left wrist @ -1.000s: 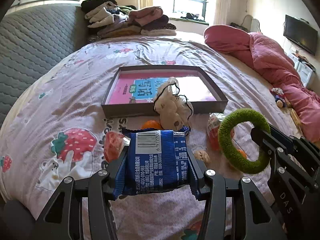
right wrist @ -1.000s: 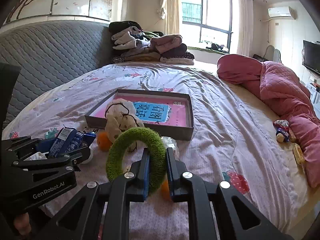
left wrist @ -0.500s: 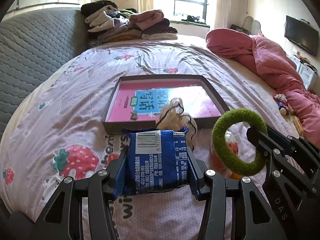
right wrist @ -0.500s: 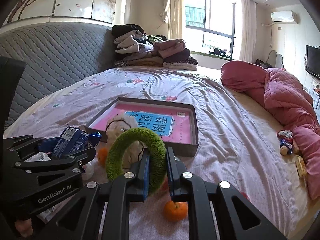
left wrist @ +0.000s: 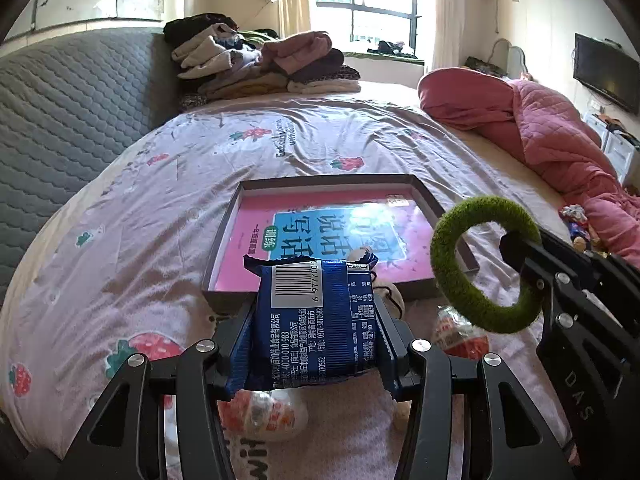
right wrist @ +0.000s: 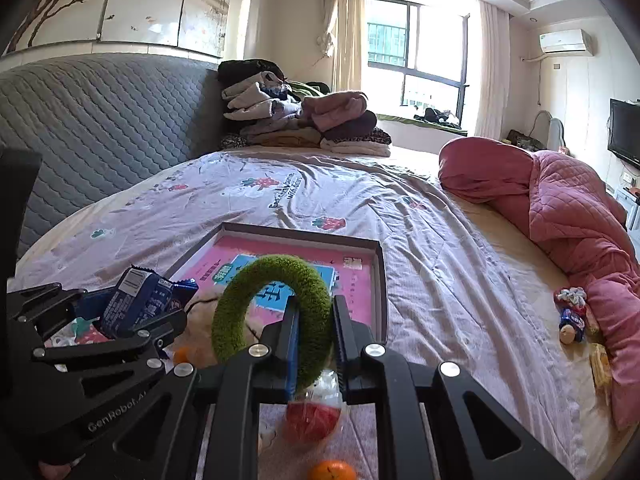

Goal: Organize objects
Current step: 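Carry the blue packet with the left tool while the right tool carries the ring to the tray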

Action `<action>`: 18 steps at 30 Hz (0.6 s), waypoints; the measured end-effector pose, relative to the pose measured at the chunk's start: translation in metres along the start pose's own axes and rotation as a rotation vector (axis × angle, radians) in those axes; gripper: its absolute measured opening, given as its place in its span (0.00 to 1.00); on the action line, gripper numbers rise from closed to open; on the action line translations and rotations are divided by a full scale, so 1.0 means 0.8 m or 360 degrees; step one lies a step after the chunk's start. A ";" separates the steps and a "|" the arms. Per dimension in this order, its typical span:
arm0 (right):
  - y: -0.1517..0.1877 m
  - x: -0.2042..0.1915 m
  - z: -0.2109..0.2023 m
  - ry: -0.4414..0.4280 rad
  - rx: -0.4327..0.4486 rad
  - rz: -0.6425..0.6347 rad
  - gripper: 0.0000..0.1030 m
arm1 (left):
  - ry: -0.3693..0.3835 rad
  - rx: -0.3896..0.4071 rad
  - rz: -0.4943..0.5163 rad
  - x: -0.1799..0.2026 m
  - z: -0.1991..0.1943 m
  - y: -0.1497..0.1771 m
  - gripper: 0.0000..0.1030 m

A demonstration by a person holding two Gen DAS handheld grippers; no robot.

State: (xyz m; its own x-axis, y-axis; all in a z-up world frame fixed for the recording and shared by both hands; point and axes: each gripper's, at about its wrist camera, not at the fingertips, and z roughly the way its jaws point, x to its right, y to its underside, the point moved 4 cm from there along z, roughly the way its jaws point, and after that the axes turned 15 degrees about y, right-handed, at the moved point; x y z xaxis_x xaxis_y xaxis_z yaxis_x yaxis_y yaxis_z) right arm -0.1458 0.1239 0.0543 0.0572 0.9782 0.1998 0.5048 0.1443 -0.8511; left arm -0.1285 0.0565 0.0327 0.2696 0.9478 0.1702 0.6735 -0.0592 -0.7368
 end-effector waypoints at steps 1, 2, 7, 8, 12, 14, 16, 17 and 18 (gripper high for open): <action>-0.002 0.000 0.003 0.0001 -0.0001 -0.0002 0.15 | -0.0006 0.0001 0.0003 -0.001 0.003 -0.002 0.51; -0.004 -0.001 0.007 0.0003 -0.0002 -0.0006 0.15 | -0.0009 0.0003 0.0007 -0.002 0.005 -0.004 0.51; -0.013 -0.002 0.028 0.0017 -0.0012 -0.0015 0.15 | -0.0034 0.0008 0.0006 -0.011 0.020 -0.016 0.51; -0.016 -0.002 0.033 0.0016 -0.0017 -0.0017 0.15 | -0.0039 0.0010 0.0004 -0.013 0.023 -0.018 0.51; -0.021 -0.004 0.057 0.0024 -0.0047 -0.0034 0.15 | -0.0060 0.0016 0.0000 -0.025 0.038 -0.029 0.51; -0.023 -0.004 0.071 0.0023 -0.0068 -0.0039 0.15 | -0.0063 0.0018 -0.0004 -0.032 0.048 -0.036 0.51; -0.025 -0.004 0.087 0.0026 -0.0092 -0.0045 0.15 | -0.0054 0.0011 -0.0020 -0.041 0.057 -0.042 0.51; -0.026 -0.004 0.092 0.0022 -0.0100 -0.0044 0.15 | -0.0051 0.0010 -0.0030 -0.044 0.060 -0.044 0.51; -0.026 -0.004 0.098 0.0021 -0.0107 -0.0047 0.15 | -0.0044 0.0011 -0.0043 -0.048 0.064 -0.047 0.51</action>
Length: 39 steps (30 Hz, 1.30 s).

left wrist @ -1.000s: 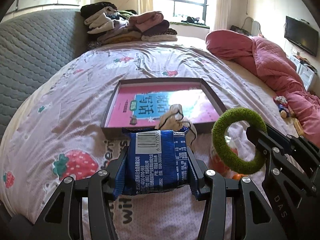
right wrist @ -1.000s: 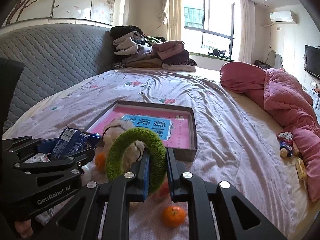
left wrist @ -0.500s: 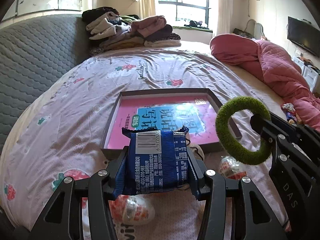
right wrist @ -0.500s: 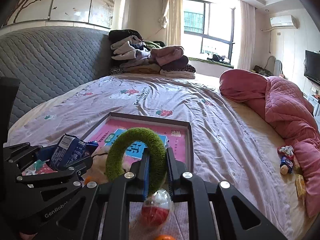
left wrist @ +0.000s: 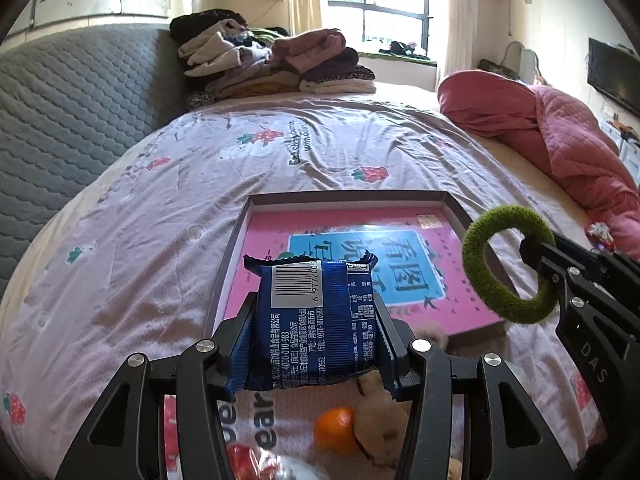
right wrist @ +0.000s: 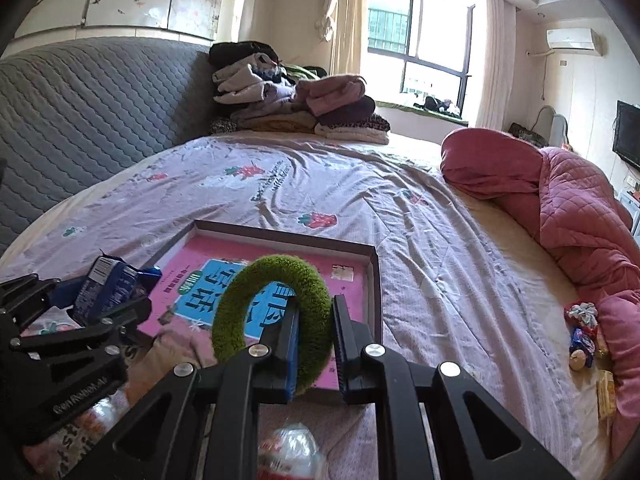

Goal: Organize objects
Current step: 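Carry the blue packet with the left tool while the right tool carries the ring to the tray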

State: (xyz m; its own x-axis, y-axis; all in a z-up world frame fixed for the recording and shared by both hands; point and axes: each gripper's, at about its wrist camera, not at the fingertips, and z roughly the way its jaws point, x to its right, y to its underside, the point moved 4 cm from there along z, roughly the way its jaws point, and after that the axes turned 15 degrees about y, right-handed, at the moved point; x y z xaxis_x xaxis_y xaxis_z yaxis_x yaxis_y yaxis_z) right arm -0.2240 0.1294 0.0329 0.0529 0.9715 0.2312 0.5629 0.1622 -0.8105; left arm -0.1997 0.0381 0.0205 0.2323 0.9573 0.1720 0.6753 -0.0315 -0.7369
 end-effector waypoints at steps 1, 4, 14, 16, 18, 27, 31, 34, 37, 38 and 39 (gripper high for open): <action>0.000 -0.001 0.009 -0.0003 -0.0019 -0.0005 0.15 | 0.0003 0.0002 -0.0008 -0.004 0.003 -0.002 0.51; 0.000 -0.002 0.029 -0.0024 -0.0062 -0.0008 0.15 | 0.0003 -0.0012 -0.0016 -0.014 0.017 -0.009 0.51; 0.018 -0.006 0.087 -0.0030 -0.0219 -0.0051 0.15 | -0.0006 -0.0135 -0.0047 -0.056 0.077 -0.020 0.51; 0.021 -0.007 0.094 -0.0033 -0.0244 -0.0061 0.15 | -0.0026 -0.0160 -0.0048 -0.062 0.088 -0.018 0.51; 0.024 -0.009 0.101 -0.0032 -0.0268 -0.0081 0.15 | -0.0033 -0.0191 -0.0052 -0.066 0.099 -0.014 0.51; 0.037 -0.012 0.126 -0.0025 -0.0368 -0.0110 0.15 | 0.0002 -0.0259 -0.0051 -0.063 0.115 -0.009 0.51; 0.041 -0.017 0.131 -0.0025 -0.0401 -0.0135 0.15 | 0.0009 -0.0310 -0.0050 -0.061 0.123 -0.007 0.51; 0.044 -0.017 0.135 -0.0019 -0.0417 -0.0138 0.15 | 0.0022 -0.0339 -0.0057 -0.061 0.128 -0.007 0.51; 0.047 -0.017 0.140 -0.0017 -0.0440 -0.0135 0.15 | 0.0031 -0.0384 -0.0053 -0.060 0.134 -0.004 0.51; 0.048 -0.016 0.141 -0.0016 -0.0449 -0.0133 0.15 | 0.0037 -0.0403 -0.0055 -0.060 0.137 -0.003 0.51; 0.049 -0.016 0.143 -0.0016 -0.0456 -0.0131 0.15 | 0.0038 -0.0413 -0.0062 -0.060 0.139 -0.002 0.51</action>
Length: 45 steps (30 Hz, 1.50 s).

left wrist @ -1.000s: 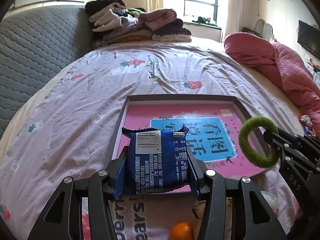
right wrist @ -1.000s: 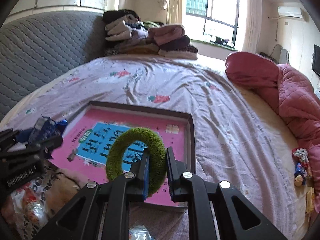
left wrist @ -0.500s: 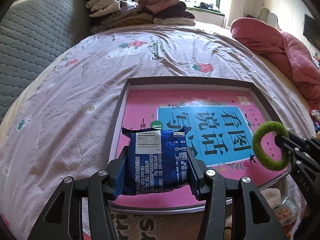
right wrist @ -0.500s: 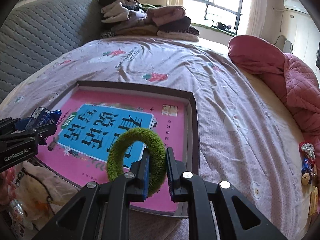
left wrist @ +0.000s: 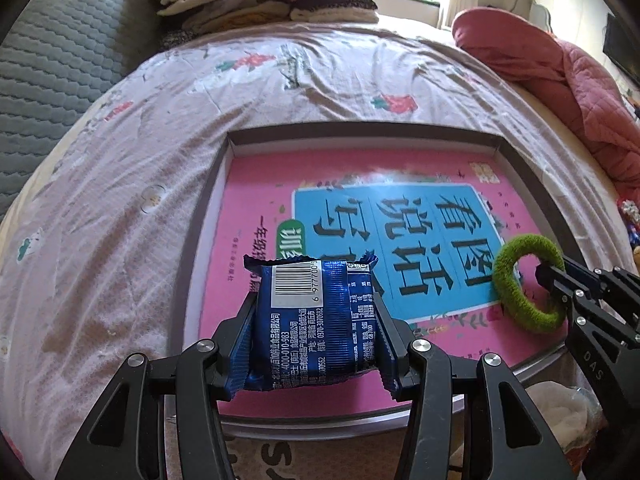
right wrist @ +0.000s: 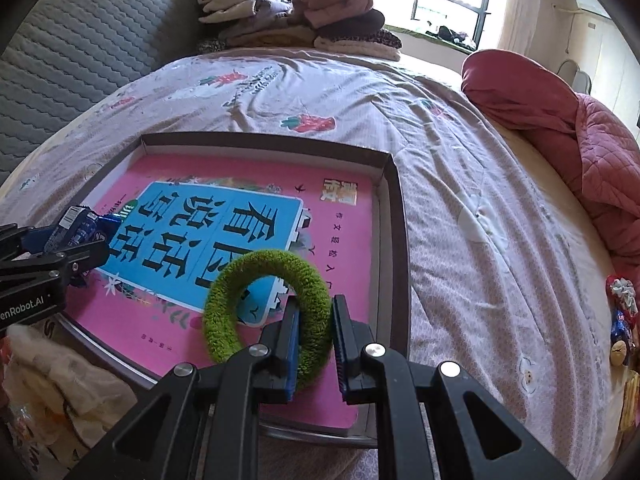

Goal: Organize objects
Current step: 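Open the left tool to drop the packet in the tray while the right tool releases the ring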

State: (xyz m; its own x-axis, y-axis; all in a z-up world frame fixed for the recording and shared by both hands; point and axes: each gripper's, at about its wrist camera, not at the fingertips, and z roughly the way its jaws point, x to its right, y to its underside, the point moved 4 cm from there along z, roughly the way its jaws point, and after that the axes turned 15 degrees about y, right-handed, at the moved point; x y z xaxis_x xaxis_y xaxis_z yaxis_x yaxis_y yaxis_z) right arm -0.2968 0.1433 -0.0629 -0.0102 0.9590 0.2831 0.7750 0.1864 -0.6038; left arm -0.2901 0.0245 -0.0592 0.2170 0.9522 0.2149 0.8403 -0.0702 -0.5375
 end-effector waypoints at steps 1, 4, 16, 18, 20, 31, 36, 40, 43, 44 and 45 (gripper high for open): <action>0.001 0.000 0.001 -0.0001 -0.0007 -0.0001 0.15 | 0.0007 -0.0005 -0.0007 0.000 0.001 0.001 0.51; 0.001 0.000 0.003 -0.0002 -0.0013 0.0003 0.15 | 0.0018 -0.0039 -0.0016 -0.002 0.007 0.000 0.52; 0.000 0.004 0.000 -0.0028 -0.0053 0.0036 0.15 | 0.0009 -0.0082 -0.0050 -0.004 0.011 0.002 0.54; 0.000 0.005 -0.001 -0.0028 -0.0053 0.0044 0.16 | 0.0004 -0.0071 -0.0046 -0.003 0.008 0.001 0.54; 0.000 0.007 -0.002 -0.0024 -0.0053 0.0049 0.16 | -0.0002 -0.0064 -0.0043 -0.003 0.005 0.000 0.54; -0.009 0.013 -0.021 -0.0003 0.0004 0.0075 0.27 | 0.0001 -0.0015 -0.0046 0.001 -0.017 -0.001 0.60; -0.019 0.017 -0.048 -0.0012 0.0106 0.0108 0.29 | 0.0011 0.0047 -0.0033 0.009 -0.038 -0.002 0.65; -0.030 0.021 -0.080 0.0016 0.0238 0.0117 0.35 | 0.0030 0.0129 -0.0034 0.016 -0.061 -0.004 0.66; -0.036 0.025 -0.104 0.0041 0.0329 0.0119 0.37 | 0.0035 0.0169 -0.0024 0.021 -0.075 -0.005 0.66; -0.039 0.027 -0.114 0.0045 0.0362 0.0125 0.37 | 0.0035 0.0186 -0.0023 0.023 -0.081 -0.005 0.67; -0.040 0.027 -0.119 0.0046 0.0377 0.0127 0.38 | 0.0035 0.0194 -0.0020 0.025 -0.084 -0.005 0.67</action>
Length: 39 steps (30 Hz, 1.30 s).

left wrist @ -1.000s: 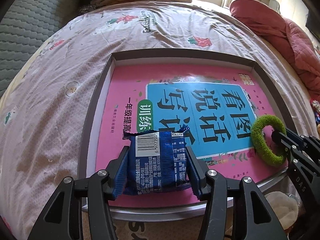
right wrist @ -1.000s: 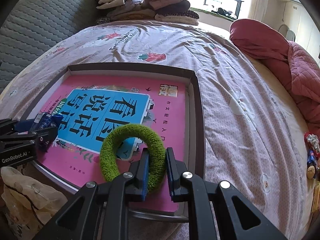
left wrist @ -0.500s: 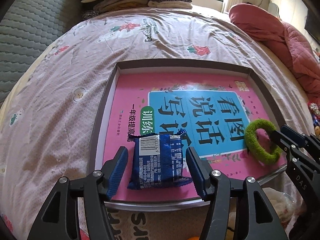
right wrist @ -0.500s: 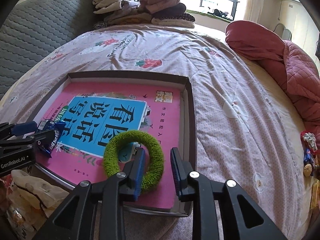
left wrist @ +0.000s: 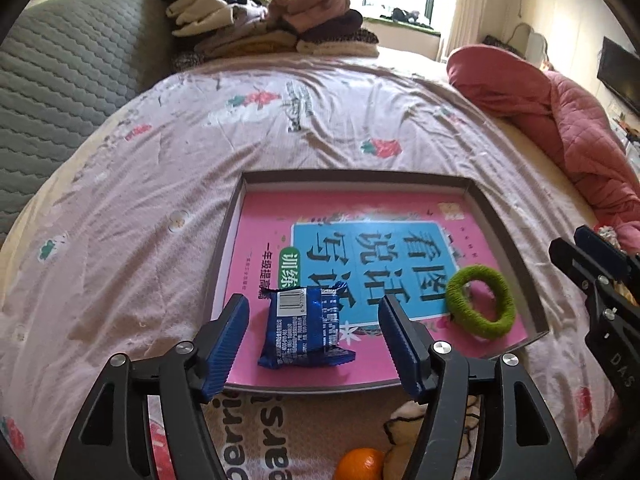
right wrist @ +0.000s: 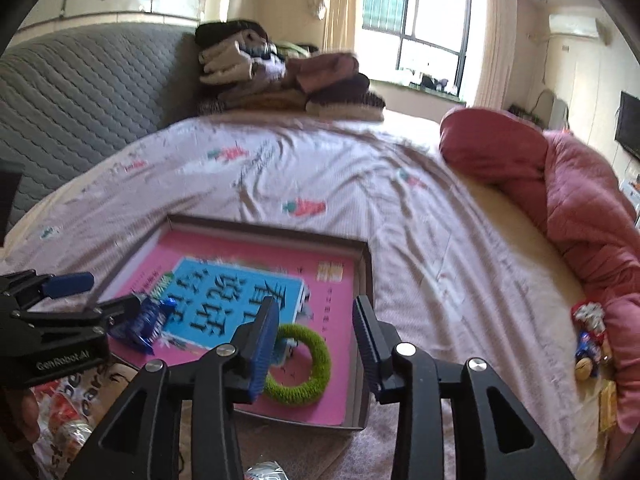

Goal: Organize objects
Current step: 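Open the left tool to drop the packet in the tray while the right tool releases the ring, then withdraw both tools from the tray back toward the remaining objects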

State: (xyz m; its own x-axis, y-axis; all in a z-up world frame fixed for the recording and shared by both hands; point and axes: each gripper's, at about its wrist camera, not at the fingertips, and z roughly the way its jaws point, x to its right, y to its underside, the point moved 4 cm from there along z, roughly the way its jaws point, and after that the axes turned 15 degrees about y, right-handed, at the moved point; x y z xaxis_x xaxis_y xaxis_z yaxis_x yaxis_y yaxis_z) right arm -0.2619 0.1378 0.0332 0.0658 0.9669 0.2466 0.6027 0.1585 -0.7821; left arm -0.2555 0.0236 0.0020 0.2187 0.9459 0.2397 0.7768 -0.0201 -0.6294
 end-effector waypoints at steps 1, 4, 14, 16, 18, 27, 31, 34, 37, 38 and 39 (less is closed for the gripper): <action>-0.003 0.001 -0.006 -0.0004 0.0021 0.0007 0.38 | 0.0000 0.0007 0.0002 0.002 -0.004 -0.001 0.67; -0.008 0.005 -0.020 0.0000 0.0064 0.0015 0.38 | -0.0012 0.0030 0.0013 0.008 -0.015 -0.002 0.67; -0.020 0.021 -0.059 -0.0029 0.0161 0.0061 0.39 | -0.0040 0.0134 0.0085 0.031 -0.065 -0.006 0.72; -0.022 0.022 -0.066 -0.0035 0.0178 0.0066 0.39 | -0.0044 0.0153 0.0090 0.035 -0.075 -0.006 0.72; -0.022 0.023 -0.074 -0.0039 0.0195 0.0066 0.41 | -0.0036 0.0175 0.0086 0.038 -0.085 -0.005 0.72; -0.026 0.023 -0.111 -0.0085 0.0284 0.0067 0.42 | -0.0018 0.0232 0.0102 0.047 -0.120 0.009 0.72; -0.025 0.022 -0.128 -0.0091 0.0324 0.0056 0.43 | -0.0007 0.0264 0.0093 0.047 -0.132 0.018 0.72; -0.024 0.024 -0.139 -0.0087 0.0349 0.0054 0.46 | -0.0005 0.0276 0.0090 0.048 -0.138 0.025 0.72; -0.021 0.026 -0.147 -0.0088 0.0363 0.0059 0.47 | -0.0009 0.0281 0.0086 0.049 -0.141 0.035 0.72; -0.020 0.027 -0.149 -0.0090 0.0361 0.0066 0.47 | -0.0005 0.0281 0.0082 0.048 -0.143 0.038 0.72; -0.018 0.028 -0.152 -0.0093 0.0361 0.0072 0.47 | 0.0001 0.0280 0.0077 0.047 -0.143 0.041 0.72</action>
State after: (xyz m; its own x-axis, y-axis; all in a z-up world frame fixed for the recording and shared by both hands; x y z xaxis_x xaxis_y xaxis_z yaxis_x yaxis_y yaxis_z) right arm -0.1726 0.1327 0.1196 0.0385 0.9829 0.1801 0.4054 0.1493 -0.9019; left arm -0.1539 0.0217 0.0752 0.2539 0.9449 0.2066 0.6499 -0.0085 -0.7600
